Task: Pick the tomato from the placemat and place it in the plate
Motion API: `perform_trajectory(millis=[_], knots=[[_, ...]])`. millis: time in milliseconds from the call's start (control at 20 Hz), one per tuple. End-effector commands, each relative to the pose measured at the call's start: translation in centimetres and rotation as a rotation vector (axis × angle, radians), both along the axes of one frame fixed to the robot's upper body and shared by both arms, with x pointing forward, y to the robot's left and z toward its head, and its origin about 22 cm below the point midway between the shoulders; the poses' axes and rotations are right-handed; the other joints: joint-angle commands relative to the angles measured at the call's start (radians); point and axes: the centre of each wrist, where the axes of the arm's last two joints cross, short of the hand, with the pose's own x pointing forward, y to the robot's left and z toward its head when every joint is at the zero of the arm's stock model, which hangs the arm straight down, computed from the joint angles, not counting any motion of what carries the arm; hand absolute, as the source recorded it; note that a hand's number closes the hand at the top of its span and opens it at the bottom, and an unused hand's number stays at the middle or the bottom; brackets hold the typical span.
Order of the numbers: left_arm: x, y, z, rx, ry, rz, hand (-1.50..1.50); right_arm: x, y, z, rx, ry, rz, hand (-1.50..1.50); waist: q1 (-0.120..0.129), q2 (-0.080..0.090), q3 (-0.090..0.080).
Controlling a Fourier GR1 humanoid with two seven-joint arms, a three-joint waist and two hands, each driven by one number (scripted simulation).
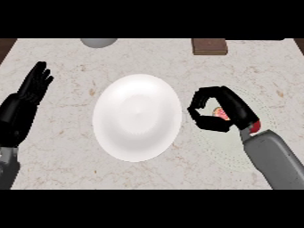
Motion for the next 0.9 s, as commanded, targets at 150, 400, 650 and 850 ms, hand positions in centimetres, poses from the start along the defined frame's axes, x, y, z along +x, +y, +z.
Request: perform_trajectory(millis=[150,400,650,850], knots=[[1.3,-0.6,0.4,0.018,-0.066,0.001,0.0,-3.0,2.8,-7.8,0.187,-0.069,-0.294,-1.5,-0.011,0.016,0.008],[1.2,-0.4,1.4,0.009,-0.052,-0.007,0.0,-3.7,0.8,-6.9,0.348,-0.214,-0.277,-1.5,-0.011,0.007,0.006],[-0.2,-0.9,0.4,0.003,-0.045,-0.01,0.0,-2.8,-1.5,-1.5,0.181,-0.282,-0.316,-1.5,-0.009,0.004,0.005],[1.3,-0.7,1.0,0.018,-0.04,-0.009,0.0,-2.9,-3.6,0.8,-0.126,-0.19,-0.347,-1.5,-0.024,0.001,0.003]])
